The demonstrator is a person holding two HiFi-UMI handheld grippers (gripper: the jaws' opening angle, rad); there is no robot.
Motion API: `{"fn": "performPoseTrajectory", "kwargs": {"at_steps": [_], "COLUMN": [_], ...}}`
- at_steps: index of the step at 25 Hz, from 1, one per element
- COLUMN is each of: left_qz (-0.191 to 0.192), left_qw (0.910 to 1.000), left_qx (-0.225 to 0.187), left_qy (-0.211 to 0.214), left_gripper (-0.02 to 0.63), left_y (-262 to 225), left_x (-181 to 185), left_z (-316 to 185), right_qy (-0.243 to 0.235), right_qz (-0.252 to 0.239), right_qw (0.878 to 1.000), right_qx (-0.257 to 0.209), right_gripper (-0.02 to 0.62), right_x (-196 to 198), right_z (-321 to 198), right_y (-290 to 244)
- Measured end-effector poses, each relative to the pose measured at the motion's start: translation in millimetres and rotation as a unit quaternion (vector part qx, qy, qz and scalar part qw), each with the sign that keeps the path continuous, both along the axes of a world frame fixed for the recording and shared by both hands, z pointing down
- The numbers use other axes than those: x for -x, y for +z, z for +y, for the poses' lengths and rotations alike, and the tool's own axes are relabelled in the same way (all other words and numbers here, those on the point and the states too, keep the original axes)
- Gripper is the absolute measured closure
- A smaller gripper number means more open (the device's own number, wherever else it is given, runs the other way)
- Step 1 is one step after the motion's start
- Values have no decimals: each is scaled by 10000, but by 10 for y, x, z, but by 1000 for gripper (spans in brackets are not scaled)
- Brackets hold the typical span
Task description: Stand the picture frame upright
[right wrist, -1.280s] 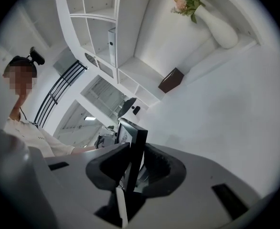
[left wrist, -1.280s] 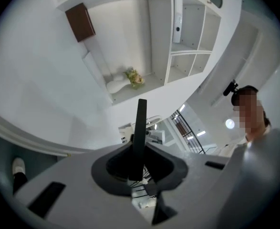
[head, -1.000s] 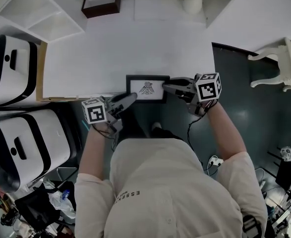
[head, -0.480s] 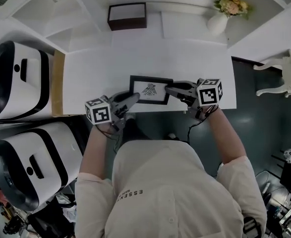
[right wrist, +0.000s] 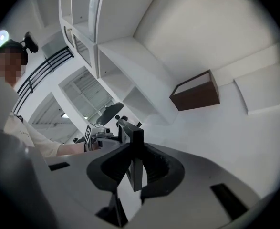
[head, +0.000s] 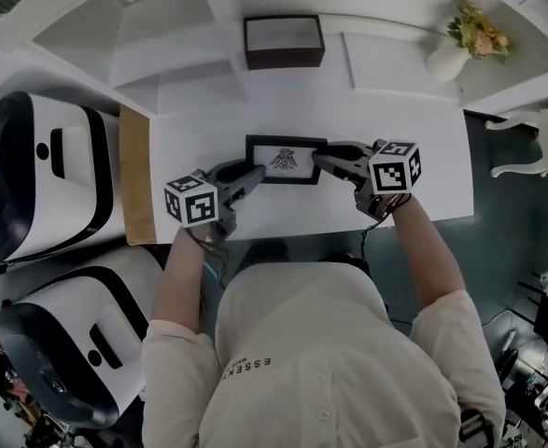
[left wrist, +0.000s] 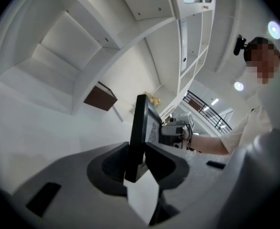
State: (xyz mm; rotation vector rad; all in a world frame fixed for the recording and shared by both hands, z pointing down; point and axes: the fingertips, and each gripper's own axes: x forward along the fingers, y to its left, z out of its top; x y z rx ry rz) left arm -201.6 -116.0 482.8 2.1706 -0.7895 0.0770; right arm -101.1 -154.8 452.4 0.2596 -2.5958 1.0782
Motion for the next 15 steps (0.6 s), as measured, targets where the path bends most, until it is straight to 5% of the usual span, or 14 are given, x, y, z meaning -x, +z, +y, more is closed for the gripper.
{"fn": "performPoseTrajectory", "kwargs": {"at_steps": [9, 15], "left_qz": [-477, -613], "left_qw": [9962, 9956], "left_qx": [-719, -706], "left_qy": [-71, -108], "left_gripper": [514, 512], "left_y": [200, 389], "left_x": [749, 932], "left_z": [-557, -776], "right_qy": [362, 633], "right_qz": [406, 702], "right_qw": [9971, 9932], "right_qx": [-526, -676], "right_gripper": [509, 509], "right_x": [730, 910], "right_z": [-551, -792], "right_y": [192, 392]}}
